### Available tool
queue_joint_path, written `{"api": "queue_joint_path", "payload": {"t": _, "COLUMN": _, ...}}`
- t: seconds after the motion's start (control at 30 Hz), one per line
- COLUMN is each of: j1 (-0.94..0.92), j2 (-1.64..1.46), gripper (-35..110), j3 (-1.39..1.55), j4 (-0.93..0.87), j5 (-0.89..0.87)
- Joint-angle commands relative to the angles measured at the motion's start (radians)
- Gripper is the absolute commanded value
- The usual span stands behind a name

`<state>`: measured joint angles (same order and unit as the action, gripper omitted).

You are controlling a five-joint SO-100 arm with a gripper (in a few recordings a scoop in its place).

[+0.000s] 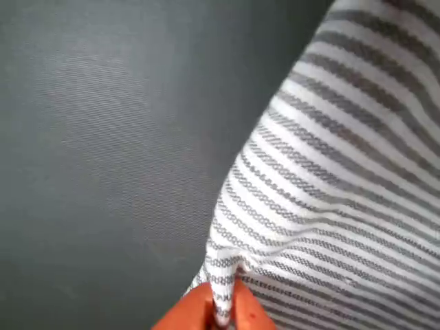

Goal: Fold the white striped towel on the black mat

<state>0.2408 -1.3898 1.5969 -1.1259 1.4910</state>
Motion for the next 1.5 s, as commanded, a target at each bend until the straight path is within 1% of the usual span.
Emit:
{"api": "queue_joint_path", "payload": {"t": 0.0, "j1": 0.061, "j2": -0.002, "gripper": 0, "j3": -0.060, "j4": -0.011, "j5": 0.003}}
{"api": "queue_joint_path", "payload": {"t": 0.23, "j1": 0.158, "j2": -0.008, "gripper": 0, "j3": -0.046, "j4": -0.032, "j5": 0.061}}
{"api": "queue_joint_path", "payload": {"t": 0.3, "j1": 0.173, "j2": -0.012, "gripper": 1, "j3": -0.046, "j4": -0.029, "j5": 0.055}}
{"api": "queue_joint_path", "payload": {"t": 0.4, "j1": 0.169, "j2": -0.032, "gripper": 9, "j3": -0.069, "j4": -0.037, "j5": 0.012}}
{"api": "queue_joint_path", "payload": {"t": 0.47, "j1": 0.150, "j2": -0.061, "gripper": 14, "j3": -0.091, "j4": -0.091, "j5": -0.003}}
{"api": "queue_joint_path", "payload": {"t": 0.57, "j1": 0.110, "j2": -0.141, "gripper": 15, "j3": -0.081, "j4": -0.170, "j5": -0.015}}
{"api": "queue_joint_path", "payload": {"t": 0.67, "j1": 0.060, "j2": -0.270, "gripper": 14, "j3": 0.018, "j4": -0.245, "j5": -0.020}}
{"api": "queue_joint_path", "payload": {"t": 0.83, "j1": -0.048, "j2": -0.568, "gripper": 11, "j3": 0.310, "j4": -0.360, "j5": 0.002}}
{"api": "queue_joint_path", "payload": {"t": 0.9, "j1": -0.080, "j2": -0.658, "gripper": 9, "j3": 0.402, "j4": -0.440, "j5": 0.014}}
{"api": "queue_joint_path", "payload": {"t": 1.0, "j1": -0.115, "j2": -0.719, "gripper": 4, "j3": 0.499, "j4": -0.522, "j5": 0.015}}
{"api": "queue_joint_path", "payload": {"t": 1.07, "j1": -0.127, "j2": -0.730, "gripper": 1, "j3": 0.554, "j4": -0.540, "j5": 0.009}}
{"api": "queue_joint_path", "payload": {"t": 1.13, "j1": -0.135, "j2": -0.729, "gripper": 0, "j3": 0.609, "j4": -0.525, "j5": 0.003}}
{"api": "queue_joint_path", "payload": {"t": 1.47, "j1": -0.133, "j2": -0.650, "gripper": 0, "j3": 0.819, "j4": -0.278, "j5": -0.041}}
